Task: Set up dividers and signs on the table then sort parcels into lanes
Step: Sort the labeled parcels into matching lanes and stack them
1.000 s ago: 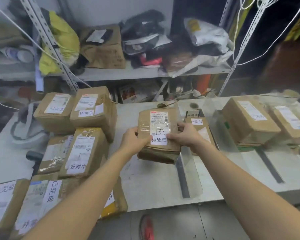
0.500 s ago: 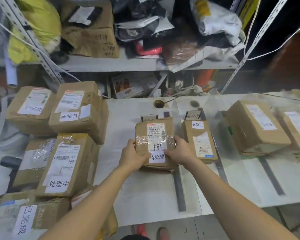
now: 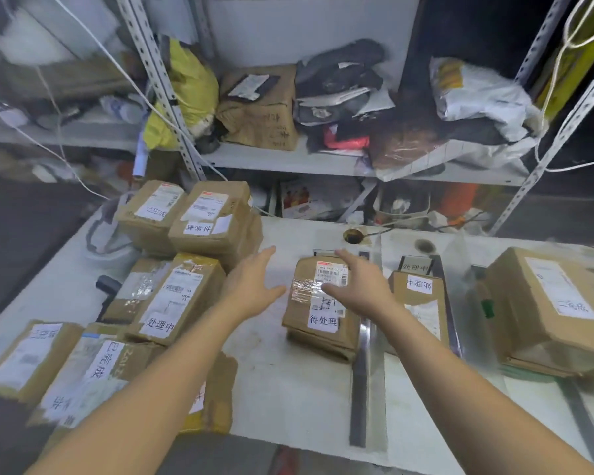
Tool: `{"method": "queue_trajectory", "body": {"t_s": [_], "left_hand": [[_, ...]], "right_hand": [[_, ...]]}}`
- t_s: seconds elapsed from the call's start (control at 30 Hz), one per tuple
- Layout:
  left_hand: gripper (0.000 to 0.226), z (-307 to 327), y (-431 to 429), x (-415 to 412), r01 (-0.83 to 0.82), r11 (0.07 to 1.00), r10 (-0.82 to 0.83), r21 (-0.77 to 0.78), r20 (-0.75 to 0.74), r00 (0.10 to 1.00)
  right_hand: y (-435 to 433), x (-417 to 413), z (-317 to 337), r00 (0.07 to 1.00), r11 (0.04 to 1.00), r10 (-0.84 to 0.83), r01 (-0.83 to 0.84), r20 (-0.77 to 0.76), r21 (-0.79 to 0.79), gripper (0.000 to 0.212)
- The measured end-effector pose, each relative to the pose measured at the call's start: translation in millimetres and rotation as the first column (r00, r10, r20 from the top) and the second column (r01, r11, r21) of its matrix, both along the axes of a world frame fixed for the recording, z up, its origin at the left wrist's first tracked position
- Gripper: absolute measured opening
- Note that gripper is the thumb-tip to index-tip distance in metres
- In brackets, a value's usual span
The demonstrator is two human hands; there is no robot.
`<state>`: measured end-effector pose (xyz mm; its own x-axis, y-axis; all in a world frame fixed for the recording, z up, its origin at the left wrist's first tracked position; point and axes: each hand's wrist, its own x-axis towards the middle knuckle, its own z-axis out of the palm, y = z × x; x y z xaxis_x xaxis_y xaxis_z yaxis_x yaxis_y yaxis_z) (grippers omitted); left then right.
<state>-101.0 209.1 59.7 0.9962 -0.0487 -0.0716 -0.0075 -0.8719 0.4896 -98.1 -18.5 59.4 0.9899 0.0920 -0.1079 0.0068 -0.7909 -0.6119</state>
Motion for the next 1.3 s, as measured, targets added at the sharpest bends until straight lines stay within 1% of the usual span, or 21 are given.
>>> {"method": "queue_trajectory", "body": {"t_s": [0.1, 0.17, 0.23, 0.3, 0.4, 0.57, 0.63, 0.7, 0.83, 0.87, 0.93, 1.0, 1.03, 1.07, 1.13, 1.23, 1.3], "left_hand": [[0.079, 26.6, 19.5, -7.7, -0.015, 0.966, -0.012, 0.257, 0.103, 0.995], [0.075, 41.6, 33.8, -12.3, -0.063, 0.931, 0.014, 0.360, 0.139, 0.990], [0.071, 54.2, 48.8, -14.3, -0.118, 0.897, 0.050, 0.427, 0.167, 0.985], [0.067, 65.1, 65.5, -15.4, -0.174, 0.881, 0.098, 0.440, 0.189, 0.977], [0.068, 77.7, 93.9, -15.1, -0.243, 0.886, 0.177, 0.394, 0.197, 0.964], [0.064, 76.2, 139.4, -1.6, -0.288, 0.885, 0.228, 0.366, 0.200, 0.953], [0.067, 69.8, 155.8, 8.4, -0.303, 0.898, 0.254, 0.319, 0.187, 0.949], [0.067, 62.6, 171.1, 20.1, -0.312, 0.921, 0.284, 0.232, 0.149, 0.947], [0.068, 39.9, 200.9, 53.9, -0.331, 0.944, 0.331, 0.013, 0.008, 0.944], [0.070, 33.2, 207.6, 63.5, -0.333, 0.941, 0.331, -0.056, -0.031, 0.943], [0.073, 19.4, 218.1, 81.8, -0.332, 0.918, 0.315, -0.216, -0.111, 0.943], [0.074, 7.1, 222.9, 96.8, -0.327, 0.881, 0.283, -0.341, -0.174, 0.943], [0.072, 1.5, 223.6, 103.4, -0.318, 0.869, 0.267, -0.380, -0.181, 0.947], [0.069, -3.8, 224.0, 109.3, -0.307, 0.862, 0.259, -0.404, -0.169, 0.951], [0.065, -12.2, 224.1, 119.4, -0.297, 0.853, 0.264, -0.430, -0.136, 0.955], [0.067, -21.3, 220.9, 127.5, -0.285, 0.851, 0.257, -0.441, -0.123, 0.959], [0.064, -24.3, 217.2, 127.7, -0.280, 0.852, 0.264, -0.443, -0.099, 0.959]], "right_hand": [[20.7, 6.7, 22.8, 0.982, 0.975, 0.173, -0.160, 0.073, -0.151, 0.080], [35.6, 10.7, 35.6, 0.961, 0.947, 0.250, -0.218, 0.118, -0.238, 0.080], [49.4, 15.5, 45.4, 0.944, 0.927, 0.296, -0.246, 0.148, -0.283, 0.080], [62.2, 20.3, 52.0, 0.932, 0.915, 0.324, -0.265, 0.164, -0.303, 0.079], [80.6, 28.1, 57.7, 0.923, 0.908, 0.343, -0.278, 0.175, -0.313, 0.077], [116.4, 45.6, 58.6, 0.929, 0.918, 0.331, -0.277, 0.165, -0.284, 0.071], [134.3, 54.2, 55.9, 0.937, 0.929, 0.309, -0.260, 0.163, -0.264, 0.066], [151.5, 63.2, 51.5, 0.947, 0.938, 0.282, -0.239, 0.152, -0.251, 0.063], [190.4, 89.0, 38.3, 0.971, 0.960, 0.222, -0.203, 0.086, -0.192, 0.059], [201.2, 95.6, 35.0, 0.981, 0.974, 0.186, -0.176, 0.058, -0.139, 0.059], [220.9, 107.4, 26.9, 0.995, 0.995, 0.095, -0.094, -0.010, 0.020, 0.057], [236.3, 116.3, 18.2, 0.993, 0.983, -0.004, 0.026, -0.121, 0.180, 0.056], [242.4, 120.2, 13.9, 0.982, 0.965, -0.049, 0.094, -0.184, 0.245, 0.052], [246.9, 123.9, 10.2, 0.969, 0.945, -0.087, 0.154, -0.232, 0.289, 0.047], [252.7, 133.5, 3.8, 0.956, 0.919, -0.148, 0.228, -0.253, 0.321, 0.044], [257.3, 141.5, -2.7, 0.946, 0.899, -0.190, 0.274, -0.262, 0.340, 0.045], [260.1, 140.0, -6.5, 0.943, 0.889, -0.199, 0.289, -0.267, 0.356, 0.049]]}}
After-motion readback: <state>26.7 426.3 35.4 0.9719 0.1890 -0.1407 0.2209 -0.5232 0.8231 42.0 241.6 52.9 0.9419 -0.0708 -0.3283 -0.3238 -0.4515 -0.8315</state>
